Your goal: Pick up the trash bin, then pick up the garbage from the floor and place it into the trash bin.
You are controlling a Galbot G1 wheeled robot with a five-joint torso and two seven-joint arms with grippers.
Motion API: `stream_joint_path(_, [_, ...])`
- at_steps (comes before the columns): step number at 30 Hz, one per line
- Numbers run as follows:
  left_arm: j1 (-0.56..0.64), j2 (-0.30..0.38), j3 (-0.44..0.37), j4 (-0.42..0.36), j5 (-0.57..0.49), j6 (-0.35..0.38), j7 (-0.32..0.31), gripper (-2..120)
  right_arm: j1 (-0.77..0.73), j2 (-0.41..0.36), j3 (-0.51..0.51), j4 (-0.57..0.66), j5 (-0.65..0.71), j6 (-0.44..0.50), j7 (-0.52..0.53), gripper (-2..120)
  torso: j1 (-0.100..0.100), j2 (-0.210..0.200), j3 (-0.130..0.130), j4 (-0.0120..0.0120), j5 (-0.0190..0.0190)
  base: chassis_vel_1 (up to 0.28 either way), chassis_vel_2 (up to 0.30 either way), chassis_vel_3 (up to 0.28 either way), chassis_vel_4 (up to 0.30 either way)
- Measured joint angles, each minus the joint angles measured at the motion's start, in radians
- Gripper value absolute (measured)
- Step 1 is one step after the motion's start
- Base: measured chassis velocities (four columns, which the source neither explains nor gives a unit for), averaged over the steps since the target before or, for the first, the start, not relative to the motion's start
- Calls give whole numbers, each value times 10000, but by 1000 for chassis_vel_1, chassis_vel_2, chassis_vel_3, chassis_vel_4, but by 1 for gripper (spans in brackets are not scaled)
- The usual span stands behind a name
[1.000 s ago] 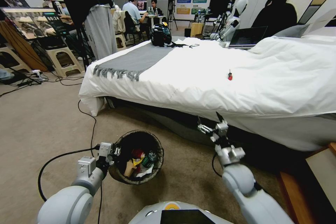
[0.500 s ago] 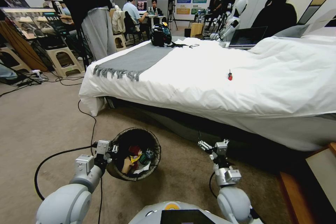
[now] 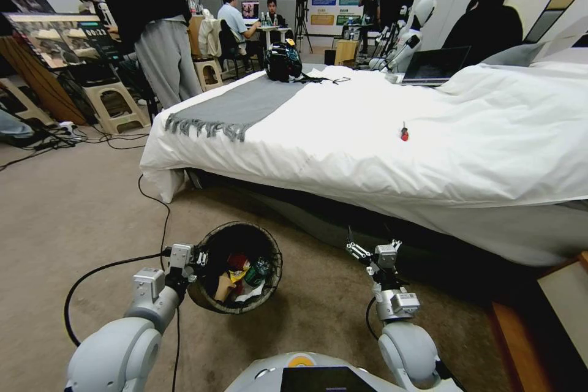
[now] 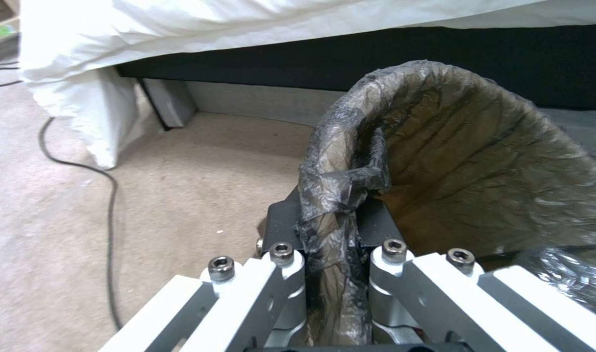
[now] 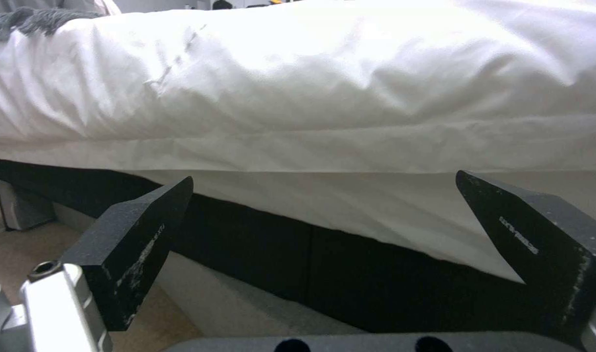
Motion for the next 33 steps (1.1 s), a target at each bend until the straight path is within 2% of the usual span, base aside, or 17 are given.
stream_joint_path(15, [-762,62,-89,475,66,-43,148,6,347,175,-267,-308,-109,-206,255,100,2,0,0,0,0,0,0,0,0])
stream_joint_path(33, [-834,-56,-87,604,13,-43,181,6,385,223,-381,-465,-77,-415,390,100,2,0,0,0,0,6,9,10,10])
